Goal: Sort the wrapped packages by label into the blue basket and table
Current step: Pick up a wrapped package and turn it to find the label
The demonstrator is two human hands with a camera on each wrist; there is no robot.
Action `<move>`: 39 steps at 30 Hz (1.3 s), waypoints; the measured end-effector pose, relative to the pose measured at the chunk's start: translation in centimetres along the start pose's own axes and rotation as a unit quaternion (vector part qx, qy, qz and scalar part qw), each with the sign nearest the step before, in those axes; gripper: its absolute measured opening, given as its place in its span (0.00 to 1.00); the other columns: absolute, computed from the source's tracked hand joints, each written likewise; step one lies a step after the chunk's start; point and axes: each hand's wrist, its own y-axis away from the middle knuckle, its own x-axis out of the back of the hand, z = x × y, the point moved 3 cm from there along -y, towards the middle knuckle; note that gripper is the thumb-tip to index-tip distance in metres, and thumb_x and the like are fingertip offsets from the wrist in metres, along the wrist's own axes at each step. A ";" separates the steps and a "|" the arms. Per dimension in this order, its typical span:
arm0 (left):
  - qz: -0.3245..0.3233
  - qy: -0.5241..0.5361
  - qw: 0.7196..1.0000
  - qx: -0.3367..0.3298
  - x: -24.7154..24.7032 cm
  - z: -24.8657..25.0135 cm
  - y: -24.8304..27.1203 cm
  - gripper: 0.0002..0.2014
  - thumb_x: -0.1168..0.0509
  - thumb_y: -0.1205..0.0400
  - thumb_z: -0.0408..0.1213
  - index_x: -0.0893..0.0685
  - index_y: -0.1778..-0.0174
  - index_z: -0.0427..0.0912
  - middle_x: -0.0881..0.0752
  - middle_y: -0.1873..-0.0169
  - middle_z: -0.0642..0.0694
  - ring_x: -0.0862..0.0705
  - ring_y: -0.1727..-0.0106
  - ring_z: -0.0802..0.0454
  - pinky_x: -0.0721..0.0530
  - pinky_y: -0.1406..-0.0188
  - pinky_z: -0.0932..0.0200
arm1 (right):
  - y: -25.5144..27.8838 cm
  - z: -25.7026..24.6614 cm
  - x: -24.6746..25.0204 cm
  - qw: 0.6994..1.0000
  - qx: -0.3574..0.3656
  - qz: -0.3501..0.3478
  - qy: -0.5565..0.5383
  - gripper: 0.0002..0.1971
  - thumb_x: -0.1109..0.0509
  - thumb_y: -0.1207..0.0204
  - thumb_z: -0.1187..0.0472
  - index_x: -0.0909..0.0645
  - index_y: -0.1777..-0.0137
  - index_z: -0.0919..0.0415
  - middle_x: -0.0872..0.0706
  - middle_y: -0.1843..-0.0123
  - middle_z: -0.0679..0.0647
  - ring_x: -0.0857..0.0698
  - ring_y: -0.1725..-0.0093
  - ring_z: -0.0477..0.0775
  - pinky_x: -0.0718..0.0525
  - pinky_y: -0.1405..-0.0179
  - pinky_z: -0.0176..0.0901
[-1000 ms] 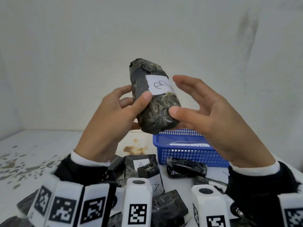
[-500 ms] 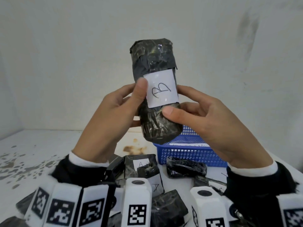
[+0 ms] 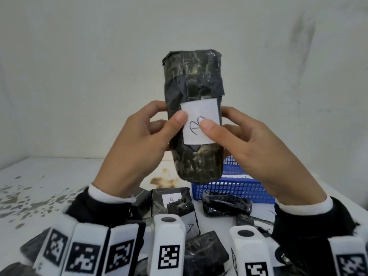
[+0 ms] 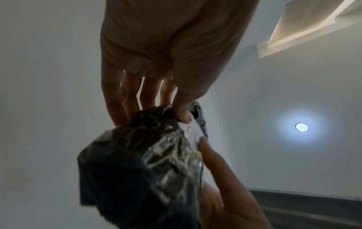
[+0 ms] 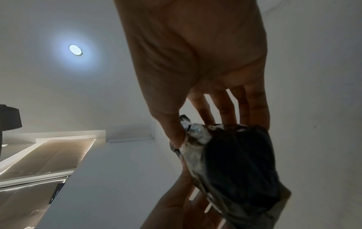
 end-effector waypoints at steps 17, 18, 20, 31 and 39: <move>-0.029 -0.124 0.991 -0.034 -0.1 -0.2 0.0 0.14 0.31 0.25 0.58 0.12 0.48 0.57 0.09 0.53 0.53 0.13 0.54 0.50 0.14 0.44 0.47 | -0.1 0.2 0.4 0.999 0.012 0.039 0.034 0.29 0.35 0.36 0.29 0.15 0.38 0.39 0.09 0.53 0.40 0.13 0.58 0.44 0.16 0.54 0.44; -0.025 -0.139 0.989 -0.038 0.1 -0.2 -0.1 0.14 0.31 0.26 0.58 0.12 0.49 0.58 0.10 0.53 0.55 0.15 0.58 0.50 0.15 0.49 0.47 | 0.0 0.1 0.5 0.999 0.016 0.037 0.035 0.28 0.34 0.36 0.30 0.17 0.36 0.37 0.09 0.52 0.39 0.13 0.59 0.44 0.16 0.55 0.43; -0.058 -0.148 0.987 -0.028 0.1 -0.1 0.0 0.16 0.32 0.29 0.57 0.12 0.48 0.59 0.10 0.52 0.57 0.17 0.61 0.56 0.18 0.58 0.53 | 0.0 0.2 0.5 0.999 0.014 0.034 0.025 0.24 0.31 0.33 0.34 0.16 0.37 0.37 0.11 0.58 0.39 0.18 0.69 0.41 0.20 0.65 0.35; -0.043 -0.027 0.999 0.002 -0.7 0.3 0.4 0.20 0.33 0.25 0.56 0.12 0.41 0.52 0.09 0.49 0.47 0.11 0.48 0.49 0.10 0.53 0.53 | 0.2 -0.5 0.5 0.998 0.022 0.005 -0.066 0.27 0.31 0.33 0.38 0.19 0.33 0.40 0.09 0.54 0.52 0.12 0.72 0.56 0.14 0.72 0.44; -0.043 0.000 0.999 0.013 -0.5 0.8 0.6 0.25 0.39 0.28 0.58 0.11 0.44 0.46 0.08 0.51 0.49 0.10 0.47 0.55 0.10 0.47 0.54 | 0.3 -0.6 0.3 0.997 0.020 -0.016 -0.066 0.28 0.34 0.32 0.36 0.20 0.32 0.43 0.09 0.46 0.54 0.07 0.64 0.63 0.09 0.61 0.48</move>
